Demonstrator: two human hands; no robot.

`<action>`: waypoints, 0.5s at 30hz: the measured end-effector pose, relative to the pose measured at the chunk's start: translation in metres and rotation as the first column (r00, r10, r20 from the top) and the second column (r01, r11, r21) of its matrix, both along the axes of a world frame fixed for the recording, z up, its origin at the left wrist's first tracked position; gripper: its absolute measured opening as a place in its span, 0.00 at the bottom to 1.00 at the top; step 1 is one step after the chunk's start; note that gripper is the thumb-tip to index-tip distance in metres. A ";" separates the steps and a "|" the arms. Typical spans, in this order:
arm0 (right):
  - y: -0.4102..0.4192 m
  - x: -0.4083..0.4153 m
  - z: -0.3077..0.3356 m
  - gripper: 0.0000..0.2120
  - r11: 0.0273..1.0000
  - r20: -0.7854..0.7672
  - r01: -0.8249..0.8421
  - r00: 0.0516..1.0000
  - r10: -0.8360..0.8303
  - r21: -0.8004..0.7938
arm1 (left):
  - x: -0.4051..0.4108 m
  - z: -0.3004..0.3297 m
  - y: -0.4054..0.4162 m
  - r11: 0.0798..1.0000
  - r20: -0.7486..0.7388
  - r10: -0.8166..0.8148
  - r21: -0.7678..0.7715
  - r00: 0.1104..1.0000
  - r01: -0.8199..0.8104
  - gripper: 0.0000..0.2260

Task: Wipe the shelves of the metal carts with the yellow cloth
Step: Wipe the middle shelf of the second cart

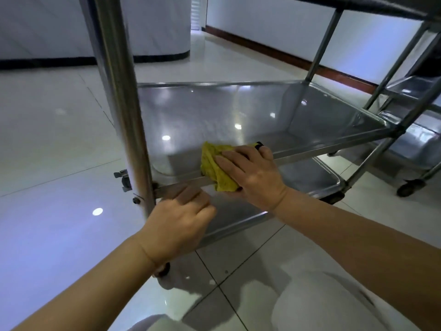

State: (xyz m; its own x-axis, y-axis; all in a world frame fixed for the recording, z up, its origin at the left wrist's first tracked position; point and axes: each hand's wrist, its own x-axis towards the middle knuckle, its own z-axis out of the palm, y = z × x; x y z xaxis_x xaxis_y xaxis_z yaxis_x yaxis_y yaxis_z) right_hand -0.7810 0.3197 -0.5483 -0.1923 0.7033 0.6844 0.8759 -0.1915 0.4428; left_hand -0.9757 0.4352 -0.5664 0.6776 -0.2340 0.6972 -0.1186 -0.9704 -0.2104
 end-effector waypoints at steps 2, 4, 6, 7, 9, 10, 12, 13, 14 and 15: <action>-0.011 0.024 -0.002 0.26 1.000 -0.017 -0.015 1.000 0.015 0.010 | 0.022 0.004 -0.010 0.999 -0.031 0.032 0.003 0.999 -0.032 0.05; -0.022 0.048 -0.004 0.24 0.999 -0.032 -0.026 0.999 0.027 0.022 | 0.049 0.007 -0.023 0.999 -0.046 0.030 -0.023 0.999 -0.031 0.09; -0.036 0.076 -0.006 0.24 0.998 -0.041 -0.035 0.998 0.037 0.045 | 0.078 0.010 -0.040 0.998 -0.061 0.048 -0.038 0.997 -0.050 0.10; -0.043 0.090 -0.007 0.23 0.997 -0.046 -0.042 0.998 0.045 0.063 | 0.093 0.011 -0.049 0.997 -0.069 0.065 -0.034 0.995 -0.068 0.10; -0.060 0.119 -0.008 0.22 0.993 -0.052 -0.057 0.997 0.062 0.105 | 0.126 0.015 -0.067 0.996 -0.076 0.082 -0.026 0.994 -0.084 0.09; -0.068 0.134 -0.008 0.21 0.990 -0.055 -0.060 0.996 0.067 0.125 | 0.142 0.017 -0.076 0.996 -0.077 0.080 -0.027 0.994 -0.082 0.09; -0.086 0.166 -0.009 0.20 0.987 -0.062 -0.063 0.995 0.073 0.148 | 0.176 0.020 -0.094 0.997 -0.067 0.066 -0.043 0.996 -0.069 0.09; -0.096 0.183 -0.010 0.19 0.987 -0.065 -0.060 0.995 0.071 0.151 | 0.192 0.022 -0.103 0.996 -0.062 0.061 -0.054 0.996 -0.064 0.10; -0.106 0.200 -0.010 0.19 0.987 -0.068 -0.054 0.996 0.064 0.148 | 0.209 0.024 -0.113 0.996 -0.055 0.055 -0.064 0.997 -0.059 0.10; -0.118 0.219 -0.011 0.20 0.989 -0.069 -0.042 0.996 0.052 0.139 | 0.225 0.026 -0.123 0.996 -0.049 0.050 -0.071 0.998 -0.054 0.10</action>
